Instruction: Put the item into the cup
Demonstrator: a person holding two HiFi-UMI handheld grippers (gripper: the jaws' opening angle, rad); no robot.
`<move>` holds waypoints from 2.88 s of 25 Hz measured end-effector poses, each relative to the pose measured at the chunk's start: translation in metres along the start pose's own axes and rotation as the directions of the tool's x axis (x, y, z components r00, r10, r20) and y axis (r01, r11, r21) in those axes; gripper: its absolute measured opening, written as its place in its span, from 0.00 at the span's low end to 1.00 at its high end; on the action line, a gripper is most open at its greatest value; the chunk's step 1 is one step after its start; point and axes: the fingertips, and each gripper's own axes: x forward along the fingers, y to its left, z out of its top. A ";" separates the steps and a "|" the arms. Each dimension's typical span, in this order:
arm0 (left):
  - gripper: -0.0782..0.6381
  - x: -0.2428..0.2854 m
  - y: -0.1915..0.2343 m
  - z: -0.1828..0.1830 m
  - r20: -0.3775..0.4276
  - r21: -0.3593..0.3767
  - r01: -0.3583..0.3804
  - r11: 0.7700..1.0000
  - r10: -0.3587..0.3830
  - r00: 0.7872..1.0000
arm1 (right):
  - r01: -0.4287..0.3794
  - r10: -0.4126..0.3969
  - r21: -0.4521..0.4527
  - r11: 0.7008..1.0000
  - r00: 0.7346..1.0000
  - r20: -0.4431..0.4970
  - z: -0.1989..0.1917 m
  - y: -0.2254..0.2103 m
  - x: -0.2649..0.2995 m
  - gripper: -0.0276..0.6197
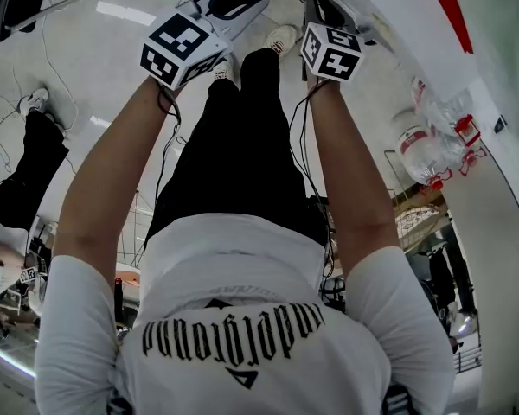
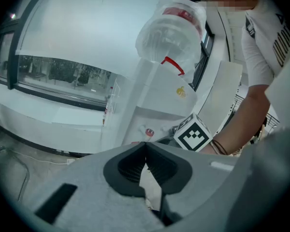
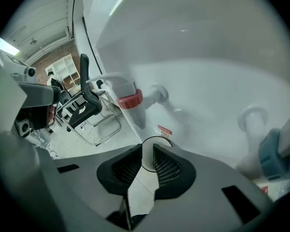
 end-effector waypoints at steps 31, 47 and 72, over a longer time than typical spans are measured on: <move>0.13 -0.193 -0.147 0.145 0.215 0.182 -0.070 0.981 0.029 0.976 | -0.095 0.197 -0.288 0.953 0.916 0.350 0.138 0.114 -0.313 0.09; 0.13 -0.327 -0.218 0.211 0.395 0.255 -0.136 0.957 0.025 0.918 | -0.100 0.303 -0.397 0.912 0.818 0.489 0.179 0.196 -0.469 0.08; 0.13 -0.374 -0.246 0.225 0.478 0.255 -0.141 0.957 0.002 0.879 | -0.050 0.302 -0.435 0.899 0.790 0.534 0.193 0.208 -0.527 0.07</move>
